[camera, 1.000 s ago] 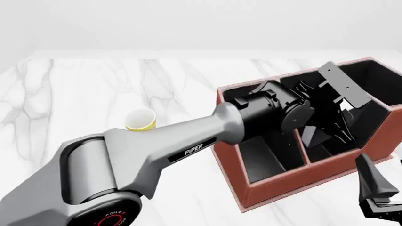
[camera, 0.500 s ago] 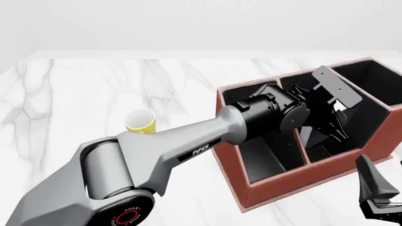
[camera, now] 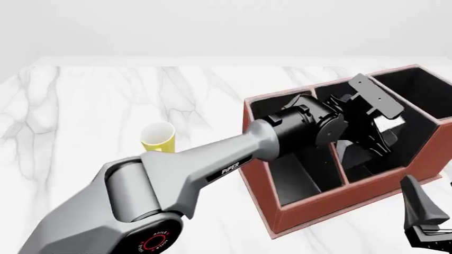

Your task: Pick up the book and place it in the back compartment of the caddy.

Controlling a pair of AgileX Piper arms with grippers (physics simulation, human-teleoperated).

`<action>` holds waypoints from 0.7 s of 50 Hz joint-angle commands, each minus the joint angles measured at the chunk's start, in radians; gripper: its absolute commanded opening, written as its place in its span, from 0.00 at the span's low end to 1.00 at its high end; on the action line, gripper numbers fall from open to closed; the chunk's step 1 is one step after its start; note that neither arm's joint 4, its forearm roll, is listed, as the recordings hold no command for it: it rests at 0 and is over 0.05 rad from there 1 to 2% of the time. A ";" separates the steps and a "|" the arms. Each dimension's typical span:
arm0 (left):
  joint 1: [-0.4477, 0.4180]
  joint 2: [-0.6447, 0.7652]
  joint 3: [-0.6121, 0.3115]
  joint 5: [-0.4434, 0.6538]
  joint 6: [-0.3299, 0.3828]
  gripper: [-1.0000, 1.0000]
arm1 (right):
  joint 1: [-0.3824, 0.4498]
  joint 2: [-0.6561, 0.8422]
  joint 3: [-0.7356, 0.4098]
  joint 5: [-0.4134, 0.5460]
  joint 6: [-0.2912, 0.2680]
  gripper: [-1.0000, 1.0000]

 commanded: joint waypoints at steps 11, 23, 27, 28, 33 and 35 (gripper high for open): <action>0.010 -0.004 0.036 -0.041 -0.030 1.00 | -0.001 0.001 0.000 -0.002 -0.002 1.00; 0.011 -0.105 0.127 -0.091 -0.049 1.00 | -0.001 0.005 0.000 -0.005 -0.005 1.00; 0.005 -0.158 0.190 -0.116 -0.045 1.00 | -0.001 0.049 0.000 -0.049 -0.005 1.00; 0.007 -0.186 0.211 -0.118 -0.039 1.00 | -0.001 0.038 0.000 -0.038 -0.006 1.00; 0.008 -0.254 0.254 -0.114 -0.028 1.00 | -0.003 0.031 0.000 -0.031 -0.007 1.00; 0.005 -0.294 0.280 -0.109 -0.019 1.00 | -0.003 0.038 0.001 -0.038 -0.008 1.00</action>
